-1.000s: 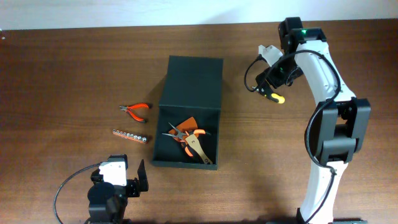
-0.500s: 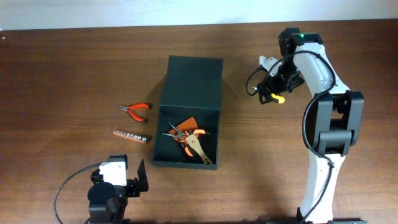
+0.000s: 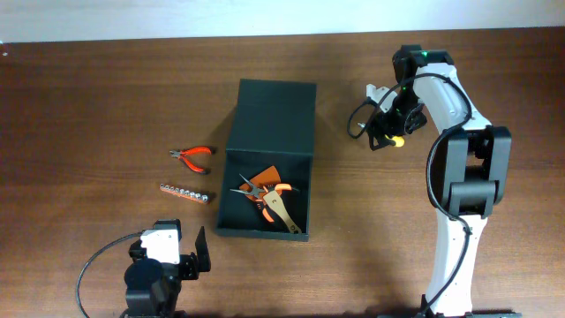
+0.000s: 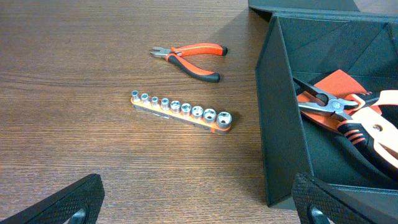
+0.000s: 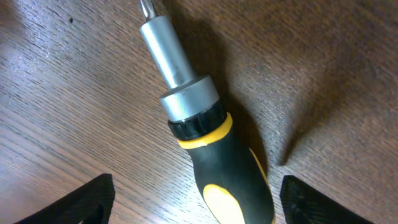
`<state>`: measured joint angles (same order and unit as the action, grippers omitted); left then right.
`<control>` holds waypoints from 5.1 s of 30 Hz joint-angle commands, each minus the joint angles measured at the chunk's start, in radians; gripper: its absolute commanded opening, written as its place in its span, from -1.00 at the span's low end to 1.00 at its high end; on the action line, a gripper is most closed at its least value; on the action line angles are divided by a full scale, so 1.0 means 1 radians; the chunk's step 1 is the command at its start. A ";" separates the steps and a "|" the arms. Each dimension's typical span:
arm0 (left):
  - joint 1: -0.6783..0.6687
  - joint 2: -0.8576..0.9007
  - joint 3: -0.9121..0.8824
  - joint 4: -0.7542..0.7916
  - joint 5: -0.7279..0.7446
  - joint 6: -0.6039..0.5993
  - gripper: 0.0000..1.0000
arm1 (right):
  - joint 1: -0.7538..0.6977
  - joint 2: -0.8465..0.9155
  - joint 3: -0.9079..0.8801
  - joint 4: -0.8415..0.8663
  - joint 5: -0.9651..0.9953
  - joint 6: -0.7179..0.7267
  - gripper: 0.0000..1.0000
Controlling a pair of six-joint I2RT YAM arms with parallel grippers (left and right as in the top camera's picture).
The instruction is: Pack container
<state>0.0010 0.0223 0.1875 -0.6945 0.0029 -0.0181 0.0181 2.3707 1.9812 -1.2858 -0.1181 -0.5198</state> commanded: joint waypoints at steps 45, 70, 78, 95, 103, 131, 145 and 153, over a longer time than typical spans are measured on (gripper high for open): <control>0.005 -0.009 -0.006 0.002 -0.006 0.019 0.98 | -0.003 0.002 0.179 -0.125 -0.027 0.189 -0.62; 0.005 -0.009 -0.006 0.002 -0.006 0.019 0.98 | 0.400 -0.211 0.592 -0.414 -0.177 0.158 -0.64; 0.005 -0.009 -0.006 0.002 -0.006 0.019 0.98 | 0.576 -0.223 0.438 -0.414 -0.105 0.160 -0.74; 0.005 -0.009 -0.006 0.002 -0.006 0.019 0.98 | 0.626 -0.222 -0.142 -0.092 -0.140 0.162 -0.75; 0.005 -0.009 -0.006 0.002 -0.006 0.019 0.98 | 0.632 -0.222 -0.260 0.039 -0.159 0.162 -0.73; 0.005 -0.009 -0.006 0.002 -0.006 0.019 0.98 | 0.630 -0.834 -0.247 0.047 -0.058 0.218 0.98; 0.005 -0.009 -0.006 0.002 -0.006 0.019 0.98 | 0.630 -1.618 -0.761 0.139 0.085 0.356 0.98; 0.005 -0.009 -0.006 0.002 -0.006 0.019 0.98 | 0.630 -1.928 -0.988 0.187 0.073 0.502 0.98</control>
<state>0.0010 0.0223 0.1871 -0.6945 0.0029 -0.0181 0.6487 0.5049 1.0462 -1.1065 -0.0494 -0.0959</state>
